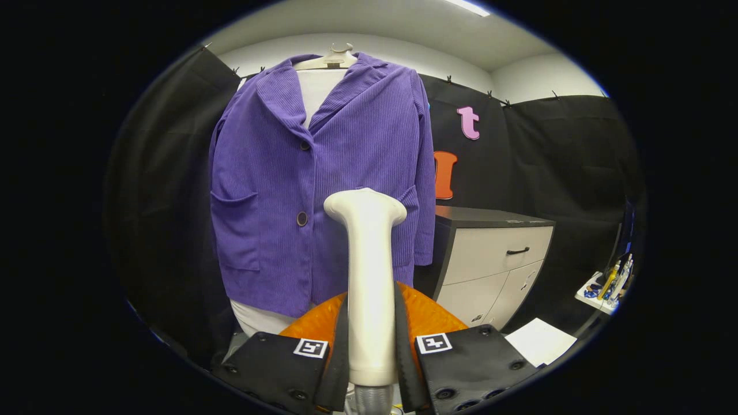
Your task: Iron the clothes twice with a garment steamer, once on the left side and once on the right side.
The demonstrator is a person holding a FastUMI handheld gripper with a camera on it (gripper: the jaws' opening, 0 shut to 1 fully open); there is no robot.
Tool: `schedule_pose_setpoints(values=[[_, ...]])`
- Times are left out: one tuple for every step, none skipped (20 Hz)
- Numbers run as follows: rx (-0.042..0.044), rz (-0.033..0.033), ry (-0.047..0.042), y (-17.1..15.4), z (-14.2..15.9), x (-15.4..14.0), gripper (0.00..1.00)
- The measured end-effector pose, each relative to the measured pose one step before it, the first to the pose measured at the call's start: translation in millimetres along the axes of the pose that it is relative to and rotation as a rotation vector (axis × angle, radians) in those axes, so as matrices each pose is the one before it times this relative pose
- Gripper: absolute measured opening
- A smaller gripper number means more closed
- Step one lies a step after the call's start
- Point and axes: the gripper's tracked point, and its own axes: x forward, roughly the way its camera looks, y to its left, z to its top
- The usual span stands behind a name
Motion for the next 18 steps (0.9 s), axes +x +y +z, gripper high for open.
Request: schedule_pose_setpoints(values=[[-0.00398, -0.0004, 0.00452, 0.07, -3.75, 0.22, 0.43], [-0.00076, -0.00007, 0.0041, 2.65, 1.87, -6.38, 0.43], [-0.00038, -0.00084, 0.00693, -0.4, -5.52, -0.48, 0.42], [-0.0012, -0.00094, 0.00717, 0.53, -4.76, -3.07, 0.43], [-0.00161, -0.00092, 0.02255, -0.16, -8.56, -1.63, 0.43], [0.00229, -0.00002, 0.00265, 0.5, -5.06, -0.15, 0.43], [-0.00341, -0.00071, 0.00739, 0.09, -4.22, 1.16, 0.43], [-0.00597, -0.00119, 0.00381, -0.05, -2.01, -1.16, 0.43], [-0.00515, -0.00127, 0.00299, 0.21, -2.45, -1.37, 0.42], [-0.00386, 0.00033, 0.00481, 0.62, -2.98, -0.9, 0.43], [-0.00076, 0.00024, 0.00013, -0.29, -0.92, -0.91, 0.43], [-0.00058, -0.00029, -0.00048, 0.2, 0.51, 1.49, 0.43], [0.00142, 0.00005, -0.00079, 0.32, 0.33, -1.36, 0.43], [0.00534, 0.00148, -0.00215, 0.3, 0.54, -1.75, 0.43], [0.00265, 0.00396, -0.0019, 0.25, 1.6, -1.5, 0.43], [-0.00337, 0.00362, -0.00284, 0.32, 2.18, 0.52, 0.43], [-0.00532, 0.00052, -0.00049, -0.82, -0.06, -1.7, 0.43], [-0.00145, 0.00196, -0.00427, 0.78, 2.87, -1.45, 0.43]])
